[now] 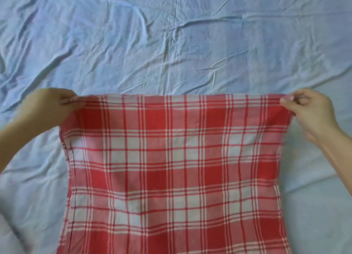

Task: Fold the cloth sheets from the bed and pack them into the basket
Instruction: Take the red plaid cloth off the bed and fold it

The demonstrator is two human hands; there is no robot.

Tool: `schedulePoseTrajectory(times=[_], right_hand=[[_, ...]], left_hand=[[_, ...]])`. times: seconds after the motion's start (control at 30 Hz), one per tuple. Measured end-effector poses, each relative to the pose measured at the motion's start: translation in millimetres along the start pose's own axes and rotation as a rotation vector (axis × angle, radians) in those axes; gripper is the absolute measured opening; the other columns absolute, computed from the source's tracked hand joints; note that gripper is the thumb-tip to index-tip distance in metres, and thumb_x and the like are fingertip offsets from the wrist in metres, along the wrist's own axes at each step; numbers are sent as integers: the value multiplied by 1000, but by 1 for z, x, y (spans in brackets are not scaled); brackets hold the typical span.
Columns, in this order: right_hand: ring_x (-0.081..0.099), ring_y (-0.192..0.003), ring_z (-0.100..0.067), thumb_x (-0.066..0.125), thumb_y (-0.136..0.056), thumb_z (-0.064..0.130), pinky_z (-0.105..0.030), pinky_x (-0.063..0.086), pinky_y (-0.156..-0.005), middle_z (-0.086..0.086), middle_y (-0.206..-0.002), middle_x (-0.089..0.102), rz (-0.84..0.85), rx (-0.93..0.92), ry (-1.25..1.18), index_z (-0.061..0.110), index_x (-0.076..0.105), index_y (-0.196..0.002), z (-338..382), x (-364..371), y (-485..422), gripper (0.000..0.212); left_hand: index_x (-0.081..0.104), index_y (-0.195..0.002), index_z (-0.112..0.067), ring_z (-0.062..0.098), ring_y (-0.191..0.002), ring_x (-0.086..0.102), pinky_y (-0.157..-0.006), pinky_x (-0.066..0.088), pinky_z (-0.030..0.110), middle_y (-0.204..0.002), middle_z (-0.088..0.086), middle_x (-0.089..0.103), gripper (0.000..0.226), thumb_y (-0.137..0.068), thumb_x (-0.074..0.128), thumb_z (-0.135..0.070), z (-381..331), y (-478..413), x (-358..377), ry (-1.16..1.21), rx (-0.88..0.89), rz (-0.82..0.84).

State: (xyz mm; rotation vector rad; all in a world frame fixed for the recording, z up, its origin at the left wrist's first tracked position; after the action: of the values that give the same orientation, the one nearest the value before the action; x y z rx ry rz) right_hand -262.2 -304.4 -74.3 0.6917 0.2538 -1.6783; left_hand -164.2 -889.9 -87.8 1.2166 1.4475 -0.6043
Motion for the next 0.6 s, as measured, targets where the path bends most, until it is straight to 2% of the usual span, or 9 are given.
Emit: schedulePoseTrajectory(times=[0.03, 0.07, 0.1, 0.17, 0.2, 0.27, 0.37, 0.5, 0.6], right_hand=[[57, -58, 7, 70, -81, 2, -19, 48, -67, 18, -61, 66, 21, 13, 67, 24, 60, -80, -5, 12, -14, 24], [60, -67, 1, 71, -80, 3, -27, 48, -73, 14, -72, 68, 62, 39, 129, 22, 62, -94, -12, 24, -24, 25], [61, -80, -10, 73, -79, 7, -33, 46, -80, 5, -88, 67, 100, 82, 198, 17, 60, -112, -20, 35, -28, 37], [57, -104, -28, 74, -79, 17, -41, 45, -92, -13, -114, 60, 86, 143, 326, 15, 46, -134, -36, 44, -22, 63], [56, -110, -32, 73, -80, 20, -44, 44, -95, -17, -120, 58, 57, 140, 381, 14, 43, -136, -43, 43, -13, 64], [56, -111, -37, 70, -83, 23, -44, 43, -93, -21, -121, 58, 29, 123, 468, 12, 44, -135, -55, 36, 19, 60], [57, -108, -39, 68, -84, 22, -43, 43, -90, -24, -115, 61, 45, 189, 541, 6, 45, -132, -92, 21, 90, 56], [60, -102, -42, 70, -82, 27, -45, 46, -85, -26, -107, 64, 45, 364, 581, 2, 54, -119, -150, -4, 201, 48], [63, -90, -41, 70, -77, 44, -42, 47, -75, -24, -88, 66, 71, 546, 506, 1, 62, -95, -184, -16, 266, 47]], left_hand=[[64, -79, -32, 36, -79, 62, -72, 53, 45, -78, 9, 65, 32, -77, 56, -64, -7, -11, 7, -77, 2, 57], [66, -95, -33, 38, -91, 60, -80, 51, 47, -97, 11, 66, 33, -81, 54, -60, -14, -19, 18, -159, 15, 80], [62, -114, -32, 40, -103, 55, -87, 48, 49, -115, 13, 61, 43, -82, 53, -59, -17, -23, 27, -248, -13, 111], [47, -135, -23, 47, -117, 45, -95, 40, 52, -128, 25, 48, 57, -85, 61, -45, -19, -8, 39, -228, -128, 82], [44, -136, -16, 49, -118, 43, -96, 38, 54, -127, 31, 46, 58, -86, 63, -39, -15, 7, 44, -169, -181, 36], [45, -133, -8, 52, -113, 45, -94, 38, 54, -120, 36, 49, 54, -88, 61, -34, -10, 45, 53, -65, -256, -52], [45, -129, -2, 52, -108, 47, -92, 38, 54, -116, 36, 52, 53, -89, 59, -33, 22, 115, 81, 11, -360, -82], [43, -129, 0, 45, -113, 51, -94, 41, 52, -118, 29, 57, 65, -87, 58, -47, 64, 227, 118, 120, -658, 43], [54, -115, 3, 44, -101, 57, -84, 46, 48, -108, 27, 62, 66, -82, 58, -55, 62, 291, 132, 190, -750, 123]])
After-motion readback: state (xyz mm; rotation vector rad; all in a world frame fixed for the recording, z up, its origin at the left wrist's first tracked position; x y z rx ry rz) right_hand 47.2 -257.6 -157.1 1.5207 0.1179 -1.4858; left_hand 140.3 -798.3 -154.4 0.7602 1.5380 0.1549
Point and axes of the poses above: each hand's wrist, its own y-axis away from the middle knuckle, its own x-axis out of the palm, z = x × y, the point moved 4 cm from there along -y, towards the middle knuckle
